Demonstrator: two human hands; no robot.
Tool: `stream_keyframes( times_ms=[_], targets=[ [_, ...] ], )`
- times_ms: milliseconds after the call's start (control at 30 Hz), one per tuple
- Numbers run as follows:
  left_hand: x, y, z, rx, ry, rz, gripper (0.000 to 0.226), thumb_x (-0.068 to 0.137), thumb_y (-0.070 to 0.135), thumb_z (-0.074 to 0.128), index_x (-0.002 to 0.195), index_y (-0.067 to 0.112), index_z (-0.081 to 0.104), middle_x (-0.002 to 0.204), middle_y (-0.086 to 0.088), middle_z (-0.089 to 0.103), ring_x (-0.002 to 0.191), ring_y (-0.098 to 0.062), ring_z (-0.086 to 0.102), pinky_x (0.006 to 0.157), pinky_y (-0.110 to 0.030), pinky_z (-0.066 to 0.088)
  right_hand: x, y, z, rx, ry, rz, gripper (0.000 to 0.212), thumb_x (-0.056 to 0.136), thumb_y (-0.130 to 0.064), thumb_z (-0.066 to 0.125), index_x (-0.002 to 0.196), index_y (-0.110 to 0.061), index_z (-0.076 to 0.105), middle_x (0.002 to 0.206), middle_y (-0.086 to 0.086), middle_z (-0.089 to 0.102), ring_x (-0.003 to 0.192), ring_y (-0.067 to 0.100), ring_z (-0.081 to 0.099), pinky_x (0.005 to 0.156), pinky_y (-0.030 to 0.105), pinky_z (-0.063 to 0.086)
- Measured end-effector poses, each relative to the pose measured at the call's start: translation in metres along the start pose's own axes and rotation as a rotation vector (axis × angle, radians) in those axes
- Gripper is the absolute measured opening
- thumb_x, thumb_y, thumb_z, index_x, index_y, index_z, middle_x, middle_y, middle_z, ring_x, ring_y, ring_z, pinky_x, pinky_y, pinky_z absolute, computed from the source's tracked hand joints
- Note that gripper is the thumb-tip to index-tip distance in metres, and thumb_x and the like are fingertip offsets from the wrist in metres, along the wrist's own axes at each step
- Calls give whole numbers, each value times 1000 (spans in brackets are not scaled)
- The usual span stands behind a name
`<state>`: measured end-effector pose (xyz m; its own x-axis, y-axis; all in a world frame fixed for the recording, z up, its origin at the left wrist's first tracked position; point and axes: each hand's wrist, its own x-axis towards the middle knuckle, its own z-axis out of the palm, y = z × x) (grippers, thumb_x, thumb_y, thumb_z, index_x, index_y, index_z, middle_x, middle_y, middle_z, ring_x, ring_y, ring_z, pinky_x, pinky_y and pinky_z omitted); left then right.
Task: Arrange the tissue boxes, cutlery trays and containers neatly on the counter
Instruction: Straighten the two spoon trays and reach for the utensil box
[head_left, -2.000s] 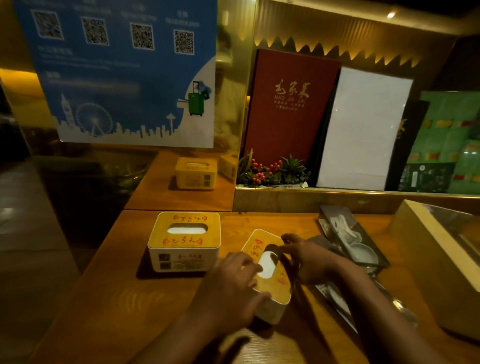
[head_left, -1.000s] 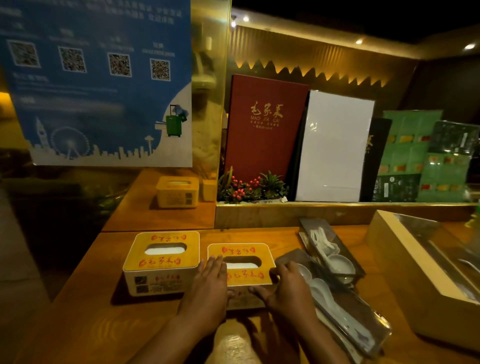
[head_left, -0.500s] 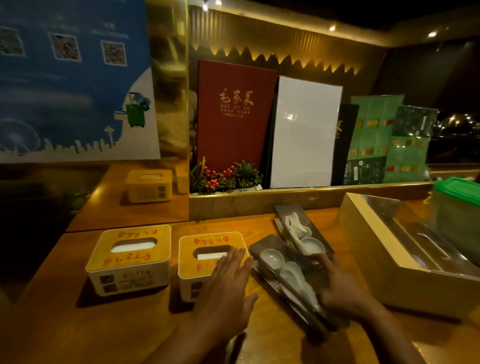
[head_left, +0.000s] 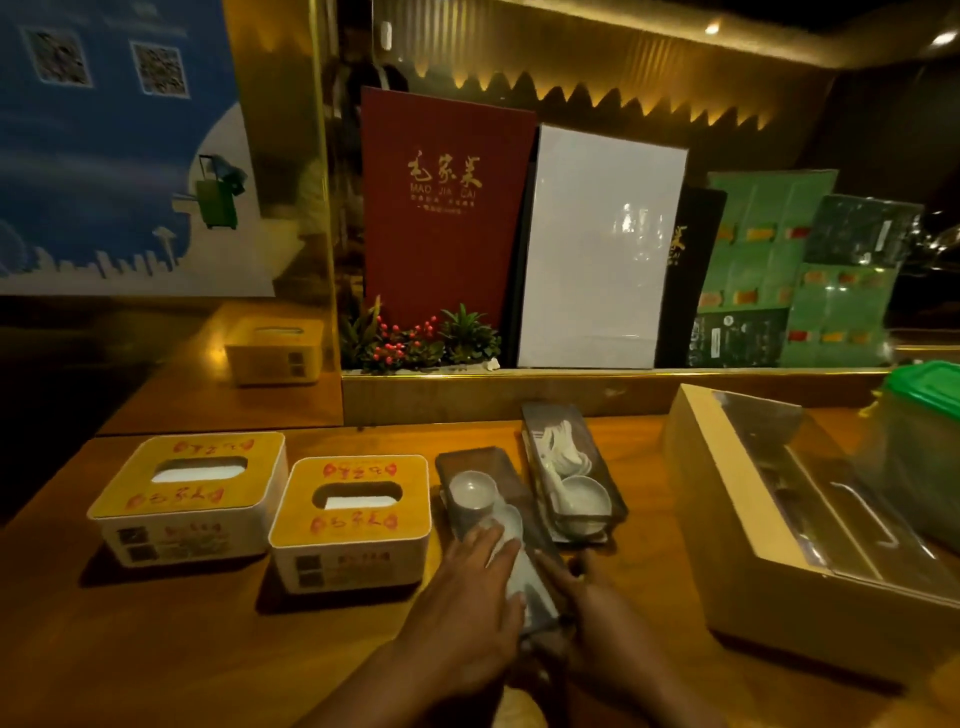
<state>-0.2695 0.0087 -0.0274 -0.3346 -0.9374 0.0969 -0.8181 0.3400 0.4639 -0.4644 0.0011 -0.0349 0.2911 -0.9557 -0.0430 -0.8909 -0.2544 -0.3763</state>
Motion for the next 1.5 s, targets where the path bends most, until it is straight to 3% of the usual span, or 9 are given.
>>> stream_keyframes(
  times_ms=[267, 433, 533, 633, 767, 900, 1100, 1367, 1500],
  targets=[
    [19, 11, 16, 75, 89, -216, 70, 99, 54, 32, 159, 24, 12, 168, 8, 2, 153, -11, -8, 124, -36, 3, 21, 2, 21, -19, 40, -63, 87, 85, -60, 52, 153, -41, 1, 160, 9, 4, 120, 21, 56, 91, 31, 49],
    [19, 16, 22, 62, 163, -273, 71, 97, 53, 37, 159, 27, 14, 167, 11, 5, 152, -7, -5, 120, -31, 5, 26, 31, -21, 105, -74, -222, 93, 73, -87, 44, 151, -50, 10, 156, -6, 26, 135, 15, 39, 105, 31, 42],
    [18, 14, 22, 73, 152, -275, 69, 99, 52, 36, 159, 28, 11, 167, 13, 2, 150, -4, -10, 120, -31, 3, 34, 53, -37, 269, 115, -212, 79, 76, -70, 63, 146, -47, 33, 136, -13, 40, 122, 3, 47, 97, 23, 47],
    [15, 14, 20, 88, 122, -267, 66, 101, 50, 31, 159, 29, 6, 166, 16, -5, 148, -2, -16, 119, -30, -1, 58, 74, -40, 127, 366, -113, 76, 75, -62, 67, 143, -41, 40, 141, 0, 37, 130, 22, 40, 100, 39, 47],
    [13, 12, 18, 91, 104, -254, 64, 103, 47, 28, 159, 31, 1, 165, 17, -10, 146, 2, -21, 115, -24, -3, 81, 94, -30, 82, 203, 85, 87, 77, -66, 66, 150, -44, 26, 162, 10, 7, 146, 35, 15, 114, 49, 31],
    [12, 10, 22, 94, 121, -238, 63, 104, 45, 28, 159, 30, 0, 165, 17, -10, 146, 2, -21, 115, -22, -3, 78, 99, -14, 456, 235, 85, 70, 87, -35, 70, 147, -39, 35, 153, 1, 30, 131, 22, 45, 100, 42, 51],
    [12, 14, 21, 70, 107, -254, 63, 104, 45, 30, 158, 30, 1, 161, 19, -13, 147, -1, -19, 118, -28, -1, 49, 103, -18, 435, 253, 70, 58, 92, -22, 65, 145, -33, 43, 151, -2, 39, 132, 18, 44, 103, 34, 46],
    [4, 17, 23, 58, 106, -264, 63, 104, 45, 30, 158, 29, 1, 160, 20, -12, 146, -1, -21, 117, -29, 0, -6, 107, -27, 327, 156, 25, 55, 96, -22, 60, 145, -39, 42, 157, -6, 30, 136, 11, 34, 109, 27, 33],
    [-3, 20, 25, 65, 115, -248, 63, 105, 43, 29, 159, 25, 1, 158, 19, -13, 145, -2, -22, 116, -27, -1, -22, 115, -25, 320, 120, 4, 56, 94, -25, 63, 141, -47, 42, 159, -4, 29, 140, 17, 35, 112, 37, 37]
  ],
)
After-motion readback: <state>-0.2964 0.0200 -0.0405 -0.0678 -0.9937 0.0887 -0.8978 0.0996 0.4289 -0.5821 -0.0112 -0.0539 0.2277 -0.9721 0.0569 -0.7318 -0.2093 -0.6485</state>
